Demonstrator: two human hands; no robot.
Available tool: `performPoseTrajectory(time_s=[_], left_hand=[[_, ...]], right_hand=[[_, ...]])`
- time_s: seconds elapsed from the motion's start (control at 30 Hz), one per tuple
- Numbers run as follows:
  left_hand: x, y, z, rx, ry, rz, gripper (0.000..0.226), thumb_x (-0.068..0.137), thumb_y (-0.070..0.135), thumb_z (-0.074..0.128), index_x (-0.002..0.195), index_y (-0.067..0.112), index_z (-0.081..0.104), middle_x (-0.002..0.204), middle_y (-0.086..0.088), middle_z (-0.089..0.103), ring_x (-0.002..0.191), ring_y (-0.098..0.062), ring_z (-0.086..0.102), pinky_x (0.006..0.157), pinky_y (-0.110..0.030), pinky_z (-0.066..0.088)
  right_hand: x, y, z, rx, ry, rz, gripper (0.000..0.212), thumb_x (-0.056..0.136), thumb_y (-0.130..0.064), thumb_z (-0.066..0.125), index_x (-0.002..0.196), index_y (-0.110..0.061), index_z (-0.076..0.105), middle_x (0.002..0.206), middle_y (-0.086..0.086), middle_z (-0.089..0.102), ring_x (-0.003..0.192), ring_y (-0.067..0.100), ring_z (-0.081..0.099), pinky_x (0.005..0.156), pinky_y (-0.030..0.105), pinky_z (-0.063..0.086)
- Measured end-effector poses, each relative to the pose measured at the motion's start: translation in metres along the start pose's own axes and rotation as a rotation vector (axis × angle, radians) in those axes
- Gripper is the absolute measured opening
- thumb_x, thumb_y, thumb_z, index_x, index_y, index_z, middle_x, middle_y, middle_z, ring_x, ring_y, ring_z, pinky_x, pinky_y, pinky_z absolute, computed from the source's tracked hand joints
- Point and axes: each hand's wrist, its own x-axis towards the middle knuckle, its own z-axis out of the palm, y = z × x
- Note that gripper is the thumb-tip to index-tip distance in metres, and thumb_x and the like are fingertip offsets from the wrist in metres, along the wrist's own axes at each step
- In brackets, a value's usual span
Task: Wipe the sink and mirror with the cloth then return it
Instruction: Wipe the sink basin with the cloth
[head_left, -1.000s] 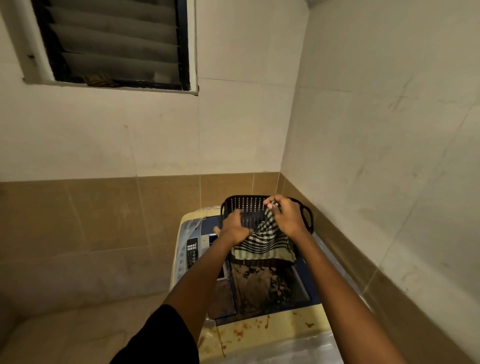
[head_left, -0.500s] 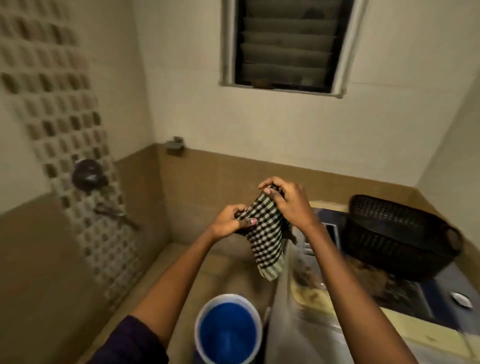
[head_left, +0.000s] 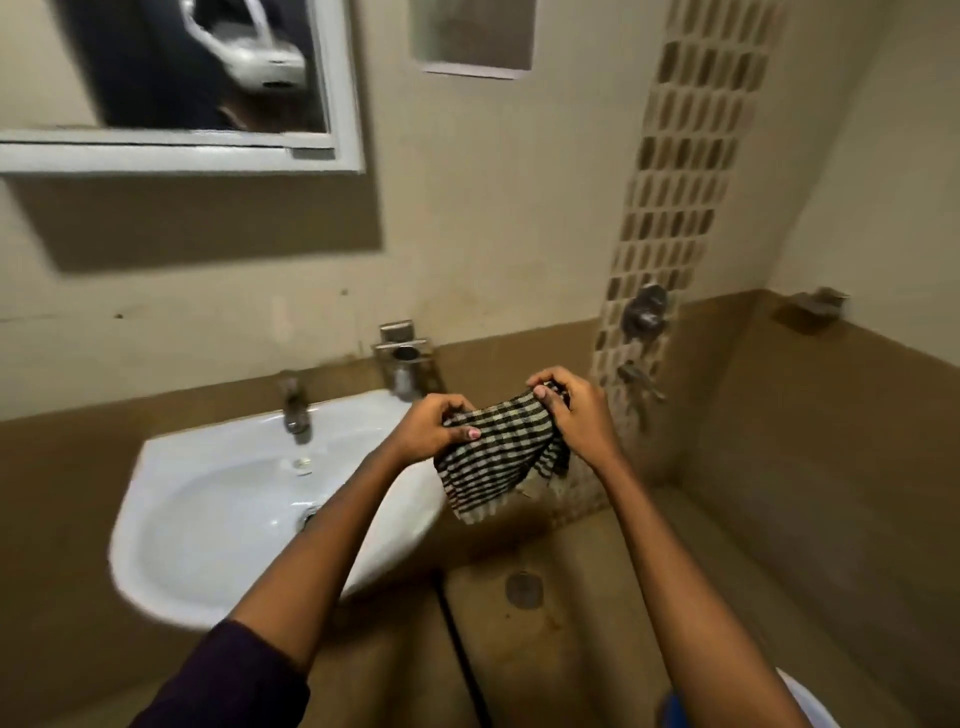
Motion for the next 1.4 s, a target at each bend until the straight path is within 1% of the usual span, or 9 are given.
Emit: performPoseTrajectory(time_s=[0.17, 0.27, 0.47, 0.57, 0.73, 0.9, 1.0, 1.13, 1.4], left_hand=[[-0.033, -0.064, -0.067, -0.063, 0.117, -0.134, 0.020, 0.080, 0.006, 0.070, 0.099, 0.002, 0.067, 0.096, -0.015, 0.067, 0.089, -0.020, 0.058, 0.087, -0.038, 0.049], [-0.044, -0.084, -0.077, -0.145, 0.111, -0.191, 0.017, 0.082, 0.004, 0.068, 0.099, 0.003, 0.067, 0.085, -0.011, 0.063, 0.083, -0.019, 0.055, 0.077, -0.030, 0.045], [-0.032, -0.115, -0.078, -0.338, -0.196, -0.320, 0.012, 0.085, 0.002, 0.063, 0.094, 0.009, 0.063, 0.044, 0.016, 0.056, 0.045, 0.006, 0.050, 0.048, -0.007, 0.037], [-0.005, -0.126, -0.072, -0.281, -0.094, -0.318, 0.014, 0.084, 0.007, 0.066, 0.099, 0.008, 0.065, 0.044, 0.017, 0.057, 0.048, 0.006, 0.053, 0.050, -0.007, 0.040], [0.050, -0.162, -0.045, -0.005, 0.151, -0.372, 0.017, 0.082, 0.012, 0.068, 0.097, 0.007, 0.073, 0.101, -0.011, 0.073, 0.096, -0.022, 0.065, 0.082, -0.025, 0.045], [0.081, -0.193, -0.027, 0.093, 0.312, -0.529, 0.021, 0.085, 0.005, 0.055, 0.088, 0.015, 0.074, 0.096, -0.006, 0.074, 0.090, -0.022, 0.066, 0.081, -0.038, 0.055], [0.089, -0.202, -0.029, 0.115, 0.321, -0.499, 0.022, 0.086, -0.001, 0.055, 0.093, 0.010, 0.072, 0.099, -0.008, 0.073, 0.091, -0.023, 0.067, 0.083, -0.038, 0.056], [0.080, -0.200, -0.037, 0.212, 0.399, -0.353, 0.017, 0.091, 0.012, 0.055, 0.100, 0.011, 0.069, 0.103, -0.006, 0.070, 0.098, -0.021, 0.060, 0.082, -0.025, 0.044], [0.007, -0.200, -0.081, 0.606, 0.592, -0.035, 0.016, 0.085, 0.015, 0.056, 0.093, 0.015, 0.069, 0.096, -0.001, 0.072, 0.089, -0.020, 0.066, 0.073, -0.029, 0.052]], right_hand=[[0.027, -0.034, 0.094, 0.031, -0.058, -0.020, 0.013, 0.090, -0.006, 0.058, 0.094, -0.013, 0.068, 0.090, -0.004, 0.070, 0.083, 0.006, 0.061, 0.067, 0.007, 0.041], [0.028, -0.036, 0.123, 0.041, -0.073, 0.012, 0.013, 0.089, -0.006, 0.059, 0.091, -0.014, 0.068, 0.085, -0.008, 0.067, 0.081, 0.007, 0.061, 0.067, 0.013, 0.041], [0.036, -0.010, 0.137, 0.051, -0.152, 0.064, 0.020, 0.088, -0.010, 0.062, 0.084, -0.030, 0.067, 0.078, -0.025, 0.062, 0.078, -0.020, 0.058, 0.064, -0.005, 0.039], [0.054, 0.007, 0.148, 0.050, -0.143, 0.121, 0.016, 0.090, -0.012, 0.059, 0.088, -0.026, 0.067, 0.082, -0.019, 0.064, 0.080, -0.006, 0.061, 0.065, 0.006, 0.042], [0.070, 0.043, 0.191, -0.086, -0.191, 0.271, 0.027, 0.094, -0.002, 0.045, 0.119, -0.002, 0.056, 0.120, 0.016, 0.060, 0.115, 0.030, 0.054, 0.093, 0.029, 0.041], [0.026, 0.059, 0.251, -0.146, -0.425, 0.323, 0.057, 0.094, -0.011, 0.048, 0.146, -0.010, 0.026, 0.157, 0.013, 0.023, 0.144, 0.028, 0.023, 0.119, 0.039, 0.018], [0.008, 0.077, 0.278, -0.413, -0.543, 0.283, 0.078, 0.093, -0.040, 0.047, 0.151, -0.013, 0.003, 0.161, 0.009, 0.000, 0.148, 0.026, 0.002, 0.120, 0.043, 0.004], [0.032, 0.098, 0.296, -0.485, -0.501, 0.279, 0.085, 0.092, -0.039, 0.050, 0.150, -0.011, -0.004, 0.161, 0.013, -0.001, 0.147, 0.033, 0.007, 0.118, 0.047, 0.016], [0.117, 0.103, 0.354, -0.399, -0.354, 0.410, 0.066, 0.097, -0.037, 0.041, 0.146, 0.002, 0.019, 0.148, 0.029, 0.029, 0.131, 0.045, 0.035, 0.107, 0.054, 0.032]])
